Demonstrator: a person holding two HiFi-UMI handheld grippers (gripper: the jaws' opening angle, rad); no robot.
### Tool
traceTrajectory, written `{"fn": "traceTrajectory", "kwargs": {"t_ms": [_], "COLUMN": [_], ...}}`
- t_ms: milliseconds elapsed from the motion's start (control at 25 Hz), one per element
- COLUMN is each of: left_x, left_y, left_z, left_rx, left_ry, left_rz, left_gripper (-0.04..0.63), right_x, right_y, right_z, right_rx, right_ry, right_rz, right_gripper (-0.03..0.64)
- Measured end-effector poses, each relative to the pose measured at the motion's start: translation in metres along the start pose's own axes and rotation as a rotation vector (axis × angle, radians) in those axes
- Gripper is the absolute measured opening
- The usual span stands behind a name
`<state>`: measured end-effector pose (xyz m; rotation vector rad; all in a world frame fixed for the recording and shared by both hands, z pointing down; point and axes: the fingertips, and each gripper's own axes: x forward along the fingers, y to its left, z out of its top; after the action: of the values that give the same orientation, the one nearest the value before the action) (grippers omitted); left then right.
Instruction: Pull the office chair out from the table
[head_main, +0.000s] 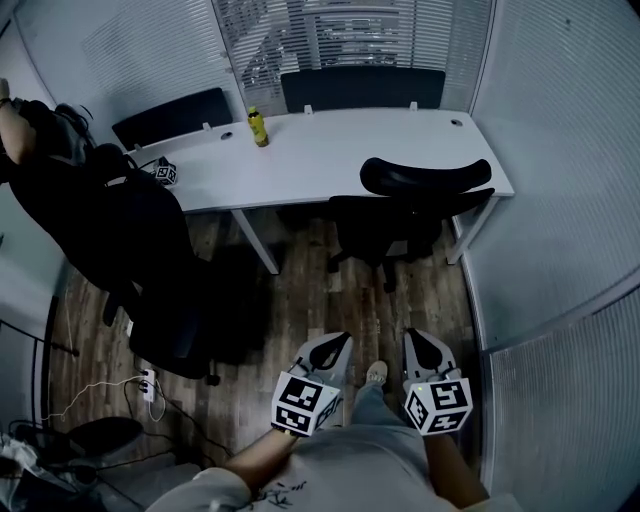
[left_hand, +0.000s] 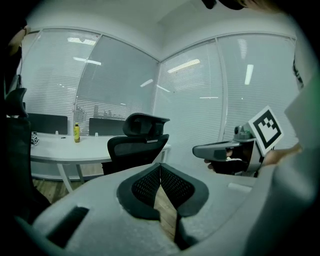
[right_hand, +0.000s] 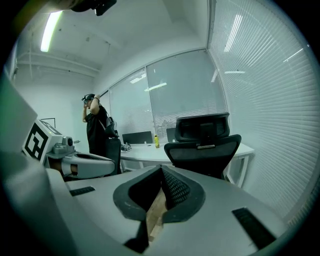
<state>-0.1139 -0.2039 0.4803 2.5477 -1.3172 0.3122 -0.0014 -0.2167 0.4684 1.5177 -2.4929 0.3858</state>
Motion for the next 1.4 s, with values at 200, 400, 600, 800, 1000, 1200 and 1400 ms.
{"fn": "traceTrajectory", "kwargs": {"t_ms": [200,400,600,800,1000,1200,1400], "left_x": [0.038,0.067,0.099,0.128,0.15,0.17,0.179], "left_y": [0.014,0.018,0.027,0.041,0.049,0.048,0.048], "left_z": [0.025,0.037,0.046,0.06,0.074,0.082,0.083], "left_rx": [-0.012,-0.006,0.0,-0.016,-0.019,-0.008,0.003], "left_ry": [-0.005,0.005,0.002,-0.002,-0.013,-0.02,-0.013], "left_rz": [0.004,0.0,0.013,0.032,0.051,0.049,0.049], "left_gripper": [0.011,0.011,0.011,0.011,0.011,0.011,0.011], "right_x": [0.028,0.046,0.068,0.095,0.113,0.124,0.126], "right_y": [-0.033,-0.06,-0.089,-0.114,-0.131,-0.148,-0.161], "right_z": [0.021,0.033,0.041,0.056,0.072,0.081,0.081], "right_rx": [0.011,0.012,0.011,-0.001,-0.013,-0.026,-0.02], "right_ry": [0.001,0.006,0.002,-0.003,-0.019,-0.03,-0.038], "right_rz": [-0.015,-0.021,-0.026,-0.024,-0.004,0.003,-0.008], "right_gripper": [0.008,0.008,0.008,0.008,0.008,0.008,0.008]}}
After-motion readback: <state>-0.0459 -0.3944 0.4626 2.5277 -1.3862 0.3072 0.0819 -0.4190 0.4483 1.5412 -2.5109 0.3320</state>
